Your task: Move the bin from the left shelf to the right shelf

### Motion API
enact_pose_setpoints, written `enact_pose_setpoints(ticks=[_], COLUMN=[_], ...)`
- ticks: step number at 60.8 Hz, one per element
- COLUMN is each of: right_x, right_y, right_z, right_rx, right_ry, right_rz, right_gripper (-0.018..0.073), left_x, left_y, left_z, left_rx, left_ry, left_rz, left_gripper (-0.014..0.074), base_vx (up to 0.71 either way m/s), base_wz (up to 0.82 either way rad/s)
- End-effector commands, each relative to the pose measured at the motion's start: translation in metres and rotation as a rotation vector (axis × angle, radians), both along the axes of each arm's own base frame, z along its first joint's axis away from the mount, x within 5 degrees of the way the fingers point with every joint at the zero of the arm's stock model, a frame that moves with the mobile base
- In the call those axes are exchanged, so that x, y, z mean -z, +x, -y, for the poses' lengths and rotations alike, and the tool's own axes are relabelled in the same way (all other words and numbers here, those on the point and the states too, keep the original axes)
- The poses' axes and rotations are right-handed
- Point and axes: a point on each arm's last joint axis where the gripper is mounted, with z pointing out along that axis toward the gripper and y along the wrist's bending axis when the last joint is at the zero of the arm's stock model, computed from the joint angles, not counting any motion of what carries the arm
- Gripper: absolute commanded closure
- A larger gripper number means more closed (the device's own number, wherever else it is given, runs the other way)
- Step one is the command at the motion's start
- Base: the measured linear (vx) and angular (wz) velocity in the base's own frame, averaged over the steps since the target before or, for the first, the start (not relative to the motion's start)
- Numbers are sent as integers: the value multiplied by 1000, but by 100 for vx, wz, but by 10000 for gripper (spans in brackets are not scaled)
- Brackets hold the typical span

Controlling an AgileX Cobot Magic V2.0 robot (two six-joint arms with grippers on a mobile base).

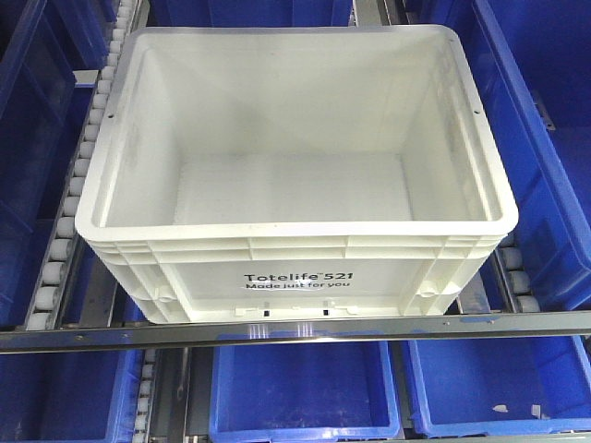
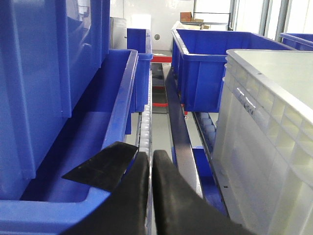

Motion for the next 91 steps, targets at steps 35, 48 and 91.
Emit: enact_pose_setpoints(ticks=[35,48,91], right_x=[-11,-11,98], right_y=[3,3,8], right_z=[0,0,8], right_rx=[0,0,256], right_ry=[2,2,113], right_rz=[76,76,625], right_gripper=[567,567,567], left_x=[-14,-14,-14], left_y=[-3,-3,-3], left_z=[0,0,0], left_rx=[-2,-2,-2], left_ry=[-14,-14,-14], left_rz=[111,111,111], left_gripper=[595,595,595], base_vx=[0,0,0], base_wz=[0,0,0])
